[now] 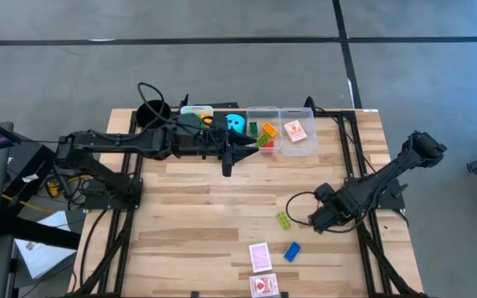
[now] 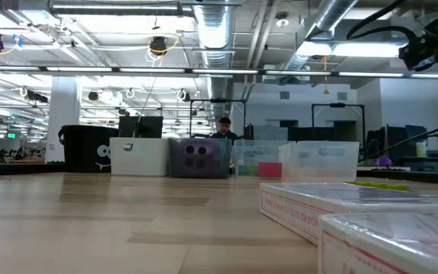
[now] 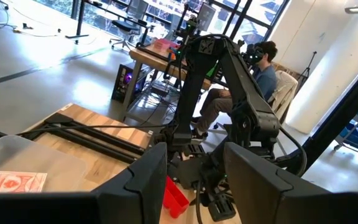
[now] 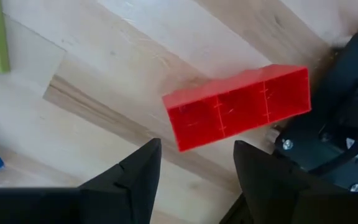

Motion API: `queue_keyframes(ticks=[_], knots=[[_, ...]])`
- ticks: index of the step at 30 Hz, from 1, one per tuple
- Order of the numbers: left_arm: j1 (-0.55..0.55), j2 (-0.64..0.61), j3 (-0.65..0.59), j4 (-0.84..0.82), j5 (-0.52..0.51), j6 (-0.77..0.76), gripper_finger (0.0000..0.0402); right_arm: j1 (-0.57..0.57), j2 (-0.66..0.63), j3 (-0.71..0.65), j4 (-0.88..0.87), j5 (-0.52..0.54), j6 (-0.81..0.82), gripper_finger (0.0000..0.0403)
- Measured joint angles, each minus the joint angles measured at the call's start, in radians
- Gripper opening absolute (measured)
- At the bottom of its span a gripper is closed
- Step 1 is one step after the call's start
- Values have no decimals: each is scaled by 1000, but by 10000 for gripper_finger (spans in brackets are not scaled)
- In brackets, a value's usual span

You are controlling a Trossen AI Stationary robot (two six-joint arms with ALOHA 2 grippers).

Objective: Pick & Place Toys
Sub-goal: Put the big red 3-stud game piece into the white bin

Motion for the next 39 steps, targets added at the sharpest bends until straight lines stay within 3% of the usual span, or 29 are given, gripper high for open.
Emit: queue_keyframes(ticks=[5,20,39], knots=[[0,0,0,0,0,-4,155,-23,0,-4,0,4,-67,187],[0,0,0,0,0,-18,155,-70,0,-113,70,-48,-145,106],[0,0,0,0,0,-18,155,-71,0,-133,174,4,-180,98]])
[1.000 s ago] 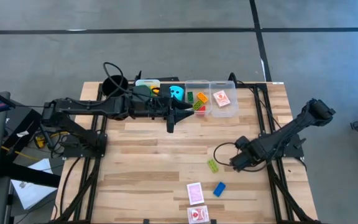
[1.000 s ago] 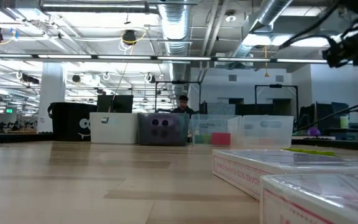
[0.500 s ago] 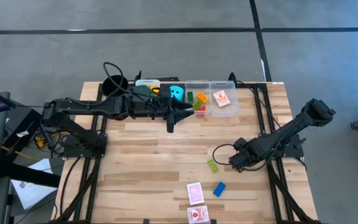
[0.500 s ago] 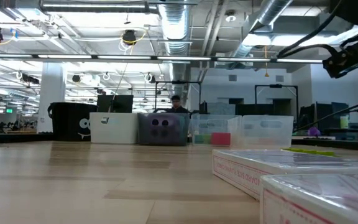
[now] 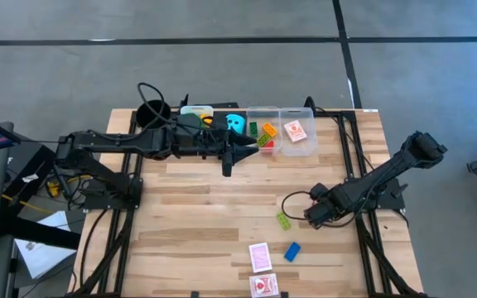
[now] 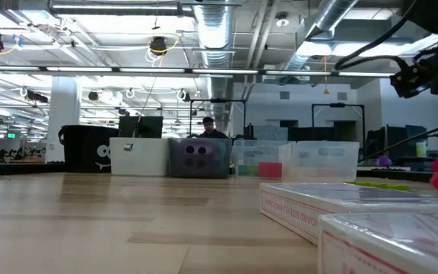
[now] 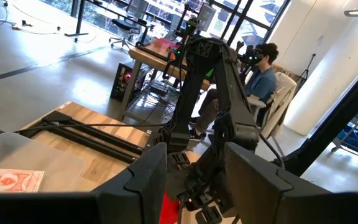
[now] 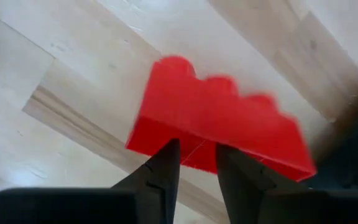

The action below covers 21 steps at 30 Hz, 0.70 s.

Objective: Pick & Place Toys
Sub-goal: Put the big red 3-stud game piece into the white bin

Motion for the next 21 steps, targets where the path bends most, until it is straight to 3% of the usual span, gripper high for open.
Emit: queue_keyframes(ticks=[4,10,15,21], knots=[[0,0,0,0,0,0,155,0,8,-30,56,-2,38,86],[0,0,0,0,0,-1,155,0,23,-67,103,-39,103,9],[0,0,0,0,0,-1,155,1,22,-48,103,-41,114,4],[0,0,0,0,0,5,155,3,21,51,73,-2,-57,11]])
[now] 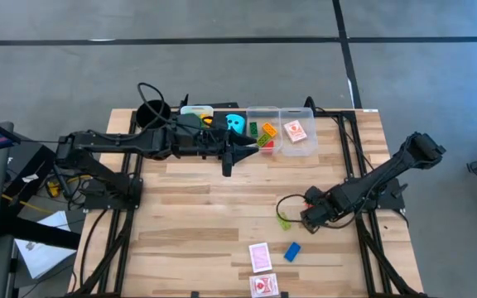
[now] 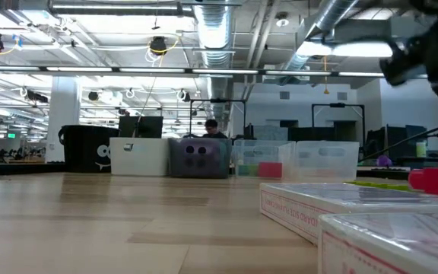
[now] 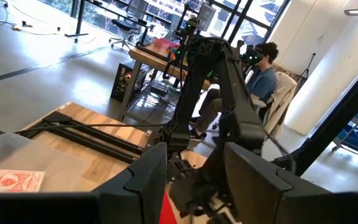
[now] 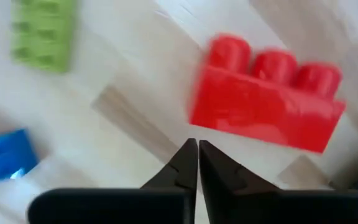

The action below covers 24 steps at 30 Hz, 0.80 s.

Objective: Pick & Place Toys
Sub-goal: Put the big red 3-stud game piece into the white bin

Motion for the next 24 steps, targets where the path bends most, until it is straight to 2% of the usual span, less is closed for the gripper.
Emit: queue_keyframes(ticks=[8,12,15,18,21,24], knots=[[0,0,0,0,0,2,155,-4,0,139,-51,109,-353,24],[0,0,0,0,0,3,155,-28,0,139,-79,97,-506,59],[0,0,0,0,0,4,155,-47,0,139,-128,67,-613,110],[0,0,0,0,0,4,155,-58,0,139,-207,65,-692,181],[0,0,0,0,0,4,155,-68,0,139,-240,115,-758,256],[0,0,0,0,0,4,155,-83,0,126,-210,134,-821,314]])
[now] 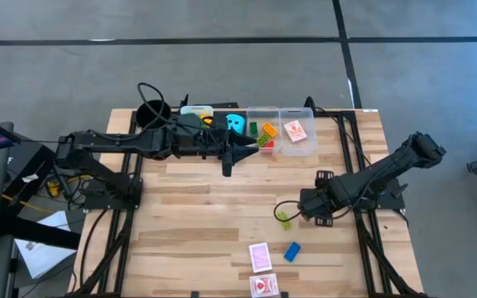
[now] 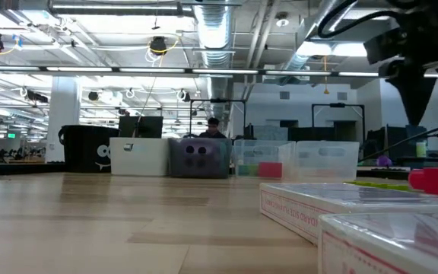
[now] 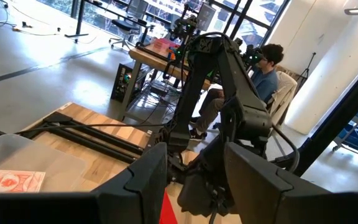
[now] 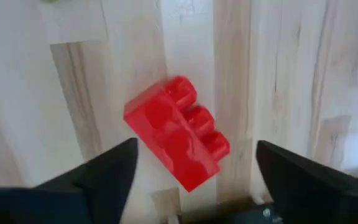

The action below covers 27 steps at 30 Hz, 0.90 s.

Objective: Pick & Place Toys
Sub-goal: Put the big red 3-stud game piece into the white bin

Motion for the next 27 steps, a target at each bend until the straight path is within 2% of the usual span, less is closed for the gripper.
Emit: queue_keyframes(ticks=[3,6,12,17,27], knots=[[0,0,0,0,0,-1,155,-19,0,-23,53,-29,-46,349],[0,0,0,0,0,-2,155,-28,0,-40,88,-48,-117,364],[-7,0,0,0,0,-2,155,-39,0,-40,94,-59,-276,364],[-16,0,0,-1,0,-2,155,-75,0,-40,93,-178,-392,363],[-18,0,0,-1,0,-3,155,-157,0,-41,90,-183,-542,363]])
